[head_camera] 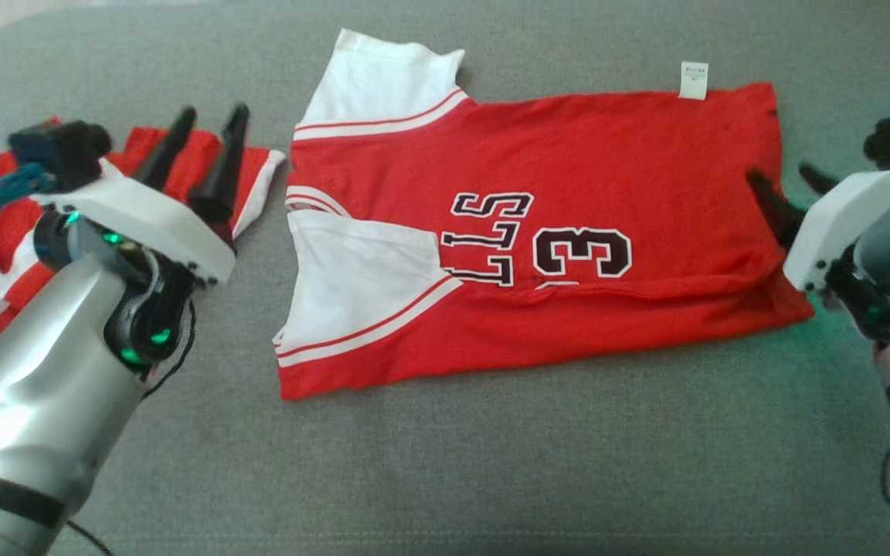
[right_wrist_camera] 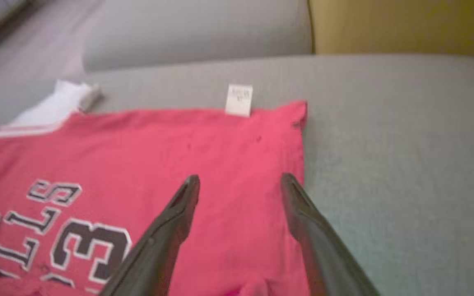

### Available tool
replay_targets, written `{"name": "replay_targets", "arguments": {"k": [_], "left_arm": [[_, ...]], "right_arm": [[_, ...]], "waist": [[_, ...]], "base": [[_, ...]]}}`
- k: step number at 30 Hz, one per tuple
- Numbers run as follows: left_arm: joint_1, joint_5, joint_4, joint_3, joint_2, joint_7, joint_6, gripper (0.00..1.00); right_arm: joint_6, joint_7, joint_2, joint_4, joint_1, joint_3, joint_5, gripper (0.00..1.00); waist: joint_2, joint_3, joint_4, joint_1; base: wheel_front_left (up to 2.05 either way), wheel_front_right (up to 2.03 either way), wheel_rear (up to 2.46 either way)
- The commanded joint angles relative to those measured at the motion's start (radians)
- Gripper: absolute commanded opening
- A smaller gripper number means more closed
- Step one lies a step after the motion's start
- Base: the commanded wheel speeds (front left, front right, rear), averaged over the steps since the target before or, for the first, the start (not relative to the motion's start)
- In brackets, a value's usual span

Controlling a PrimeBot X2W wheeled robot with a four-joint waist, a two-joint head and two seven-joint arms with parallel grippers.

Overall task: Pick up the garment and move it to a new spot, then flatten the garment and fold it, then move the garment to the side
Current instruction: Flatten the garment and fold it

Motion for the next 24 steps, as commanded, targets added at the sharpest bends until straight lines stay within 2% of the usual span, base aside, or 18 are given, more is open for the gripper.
{"name": "replay_targets", "arguments": {"k": [1,5,8,12,18,24], "left_arm": [[-0.033,-0.002,-0.02,0.053,0.03,-0.013,0.005,1.0],[0.037,0.022,-0.062,0.144,-0.014,-0.044,0.031,1.0],[0.123,0.108,-0.142,0.264,-0.06,-0.046,0.053,1.0],[0.274,0.225,-0.235,0.387,-0.138,-0.046,0.056,1.0],[0.464,0.359,-0.273,0.466,-0.246,-0.046,0.025,1.0],[0.567,0.458,-0.206,0.469,-0.297,-0.046,0.004,1.0]], "right_arm": [[0.004,-0.024,-0.002,-0.037,-0.013,-0.002,-0.007,1.0],[0.004,-0.197,0.023,-0.079,0.039,-0.035,-0.025,1.0],[0.004,-0.292,0.041,-0.123,0.09,-0.042,-0.055,1.0],[0.004,-0.396,0.078,-0.173,0.169,-0.074,-0.101,1.0],[0.004,-0.478,0.148,-0.241,0.312,-0.13,-0.198,1.0],[0.004,-0.5,0.221,-0.295,0.42,-0.186,-0.274,1.0]], "waist": [[0.0,-0.009,0.003,0.0],[0.0,-0.04,0.008,0.0],[0.0,-0.062,0.008,0.0],[0.0,-0.096,0.005,0.0],[0.0,-0.142,-0.002,0.0],[0.0,-0.156,-0.022,0.0]], "base": [[0.0,0.0,0.0],[0.0,0.0,0.0],[0.0,0.0,0.0],[0.0,0.0,0.0],[0.0,0.0,0.0],[0.0,0.0,0.0]]}}
